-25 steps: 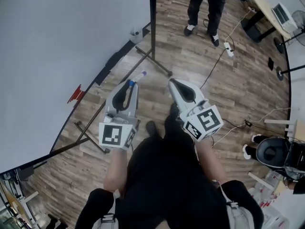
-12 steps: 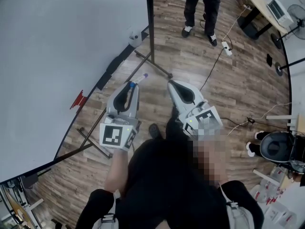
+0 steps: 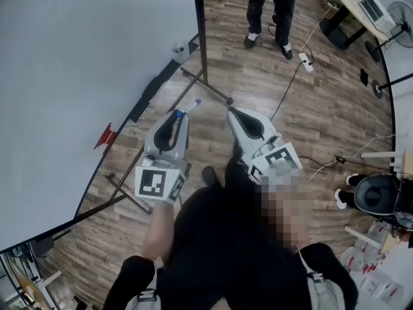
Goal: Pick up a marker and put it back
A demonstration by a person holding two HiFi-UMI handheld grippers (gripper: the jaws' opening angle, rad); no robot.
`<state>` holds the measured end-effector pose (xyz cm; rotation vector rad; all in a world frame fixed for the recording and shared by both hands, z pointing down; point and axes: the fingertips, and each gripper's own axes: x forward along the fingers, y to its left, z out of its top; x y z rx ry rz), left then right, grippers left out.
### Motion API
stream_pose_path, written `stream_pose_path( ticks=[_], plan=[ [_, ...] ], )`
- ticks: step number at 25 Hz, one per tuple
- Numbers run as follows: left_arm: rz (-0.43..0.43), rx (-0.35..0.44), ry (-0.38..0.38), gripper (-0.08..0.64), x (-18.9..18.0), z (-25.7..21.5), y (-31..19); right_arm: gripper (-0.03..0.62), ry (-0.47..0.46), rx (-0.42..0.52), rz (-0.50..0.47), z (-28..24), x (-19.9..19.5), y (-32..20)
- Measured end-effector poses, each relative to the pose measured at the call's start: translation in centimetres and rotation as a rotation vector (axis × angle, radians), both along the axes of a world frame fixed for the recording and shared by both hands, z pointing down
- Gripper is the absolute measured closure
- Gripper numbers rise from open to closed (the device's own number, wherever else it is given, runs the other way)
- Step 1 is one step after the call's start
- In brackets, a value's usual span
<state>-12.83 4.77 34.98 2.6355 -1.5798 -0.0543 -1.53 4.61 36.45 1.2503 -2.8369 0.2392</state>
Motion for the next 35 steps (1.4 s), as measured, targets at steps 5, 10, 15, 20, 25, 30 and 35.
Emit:
stream_pose_path(
  ticks=[5,10,15,20,25,30,35],
  plan=[
    [0.001,-0.001,0.001,0.483,0.0,0.1,0.2,0.591,-0.004,-0.002,0.005,0.1,0.2,0.3],
    [-0.002,-0.006,-0.003,0.483,0.2,0.3,-0.4,0.591,-0.009,-0.009,0.006,0.2,0.6,-0.1],
    [-0.017,-0.012,-0.012,0.483,0.6,0.4,-1.6,0.591,-0.019,-0.019,-0.012,0.4,1.0,-1.1],
    [-0.069,-0.014,-0.033,0.483,0.4,0.6,-4.7,0.591,-0.042,-0.029,-0.065,0.9,0.7,-4.6],
    [-0.136,-0.014,-0.045,0.483,0.5,0.7,-9.3,0.591,-0.053,-0.029,-0.137,0.6,0.8,-10.0],
    [-0.215,-0.015,-0.064,0.483,0.5,0.2,-14.2,0.591,-0.06,-0.032,-0.194,0.1,1.5,-15.6],
    [-0.304,-0.015,-0.084,0.483,0.1,0.2,-18.9,0.591,-0.062,-0.041,-0.25,0.2,2.4,-20.4]
  ],
)
